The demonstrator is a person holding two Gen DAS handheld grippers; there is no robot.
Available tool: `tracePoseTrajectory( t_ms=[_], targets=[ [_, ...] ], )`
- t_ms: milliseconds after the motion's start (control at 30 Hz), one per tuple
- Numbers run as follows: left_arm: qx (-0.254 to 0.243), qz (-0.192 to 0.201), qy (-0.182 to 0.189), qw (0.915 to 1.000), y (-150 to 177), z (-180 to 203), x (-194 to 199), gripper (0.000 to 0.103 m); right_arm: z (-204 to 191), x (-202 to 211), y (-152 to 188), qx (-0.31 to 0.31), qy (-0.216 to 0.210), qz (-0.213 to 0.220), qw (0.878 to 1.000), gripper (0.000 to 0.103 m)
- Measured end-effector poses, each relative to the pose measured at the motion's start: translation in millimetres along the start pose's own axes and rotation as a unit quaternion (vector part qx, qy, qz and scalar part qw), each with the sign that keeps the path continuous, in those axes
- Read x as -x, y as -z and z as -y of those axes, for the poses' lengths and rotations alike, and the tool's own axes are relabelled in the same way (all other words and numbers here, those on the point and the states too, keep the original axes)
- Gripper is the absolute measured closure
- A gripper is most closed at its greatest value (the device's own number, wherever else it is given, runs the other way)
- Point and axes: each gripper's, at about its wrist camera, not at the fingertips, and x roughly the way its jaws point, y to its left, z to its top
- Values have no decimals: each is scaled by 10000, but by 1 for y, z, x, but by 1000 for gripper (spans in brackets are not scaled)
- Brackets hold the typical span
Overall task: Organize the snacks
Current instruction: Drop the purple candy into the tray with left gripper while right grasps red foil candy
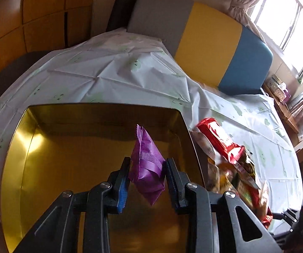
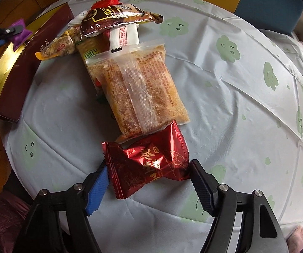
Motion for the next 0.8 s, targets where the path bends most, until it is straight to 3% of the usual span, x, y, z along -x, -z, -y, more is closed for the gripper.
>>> tracePoseTrajectory(
  t_ms=[267,467,800],
  targets=[
    [84,-105,32,9999,-10,2,-16,64,-3,-3,-3,71,63,30,10000,27],
    [-29,77,-242,9997,14,-2,8,64,-7,-7,-5,82,59,73,9999,26],
    [-62,235,-90,9997,66,0,55,64,4,-6,-3,-115,-120,98,9998,25]
  ],
)
